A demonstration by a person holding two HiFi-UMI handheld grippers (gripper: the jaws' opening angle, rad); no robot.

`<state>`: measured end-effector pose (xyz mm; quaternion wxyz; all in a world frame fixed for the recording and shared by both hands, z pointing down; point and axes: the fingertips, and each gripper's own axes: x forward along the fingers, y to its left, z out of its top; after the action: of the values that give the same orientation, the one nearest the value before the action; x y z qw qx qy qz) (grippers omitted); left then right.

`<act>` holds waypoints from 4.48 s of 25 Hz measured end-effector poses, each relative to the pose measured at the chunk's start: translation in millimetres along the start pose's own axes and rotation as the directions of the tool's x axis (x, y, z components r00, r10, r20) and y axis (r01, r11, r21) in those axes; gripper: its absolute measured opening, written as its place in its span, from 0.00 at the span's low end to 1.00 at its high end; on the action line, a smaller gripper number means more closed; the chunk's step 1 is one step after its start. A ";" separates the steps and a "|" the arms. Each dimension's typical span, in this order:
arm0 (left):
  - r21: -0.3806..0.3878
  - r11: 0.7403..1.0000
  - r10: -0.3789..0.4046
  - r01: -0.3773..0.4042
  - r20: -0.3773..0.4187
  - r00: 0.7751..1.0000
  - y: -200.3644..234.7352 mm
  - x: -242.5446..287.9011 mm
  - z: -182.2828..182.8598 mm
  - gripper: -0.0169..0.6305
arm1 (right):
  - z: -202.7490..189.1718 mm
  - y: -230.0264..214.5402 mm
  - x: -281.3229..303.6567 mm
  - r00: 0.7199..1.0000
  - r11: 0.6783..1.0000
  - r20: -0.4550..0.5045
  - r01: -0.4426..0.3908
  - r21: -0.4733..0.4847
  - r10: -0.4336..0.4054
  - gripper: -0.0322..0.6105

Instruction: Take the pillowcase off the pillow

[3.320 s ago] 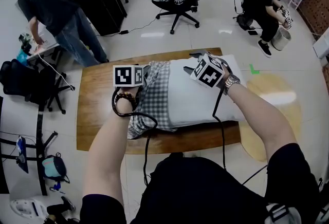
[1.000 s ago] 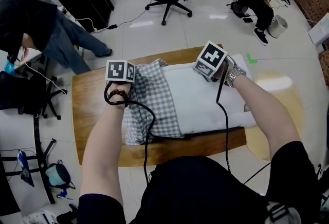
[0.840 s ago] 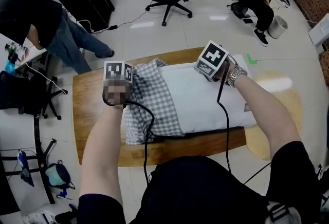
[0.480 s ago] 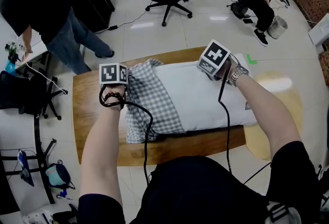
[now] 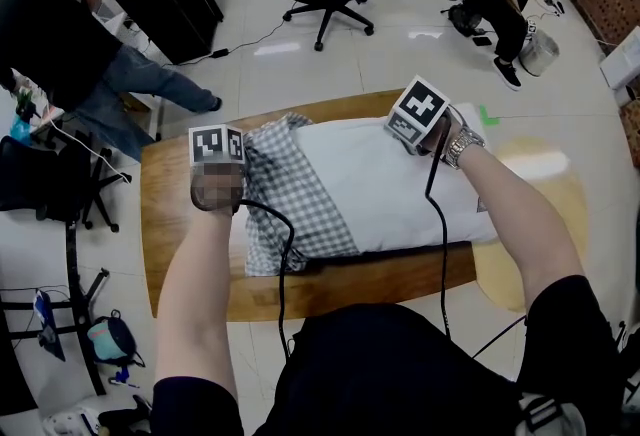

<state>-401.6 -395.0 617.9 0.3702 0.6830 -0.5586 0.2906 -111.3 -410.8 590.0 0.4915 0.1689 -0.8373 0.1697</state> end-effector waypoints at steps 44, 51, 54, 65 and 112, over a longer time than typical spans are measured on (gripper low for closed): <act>-0.001 0.999 0.045 -0.046 0.297 0.954 -157.2 -96.0 -140.4 0.25 | -112.6 165.7 -43.1 0.961 0.916 0.275 0.114 -0.385 -0.004 0.42; 0.020 1.000 0.003 -0.010 0.315 0.949 -191.2 -99.2 -166.8 0.25 | -128.6 194.9 -28.3 0.965 0.872 0.263 0.135 -0.470 -0.008 0.46; 0.027 1.000 -0.016 0.008 0.309 0.951 -204.5 -95.6 -170.9 0.25 | -128.9 199.4 -25.0 0.967 0.859 0.255 0.141 -0.492 -0.013 0.47; 0.027 0.998 -0.060 0.054 0.284 0.957 -230.7 -70.5 -203.0 0.29 | -135.0 211.6 4.3 0.964 0.782 0.257 0.216 -0.585 -0.074 0.50; -0.276 0.951 0.202 -0.137 0.220 0.955 -70.7 -78.5 -266.9 0.03 | -169.2 144.6 -14.9 0.869 0.629 0.316 0.493 -0.601 -0.379 0.07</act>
<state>-344.3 -123.2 690.1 0.3575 0.6088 -0.6900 0.1599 -39.9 -204.8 637.5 0.4762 0.1935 -0.8114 -0.2783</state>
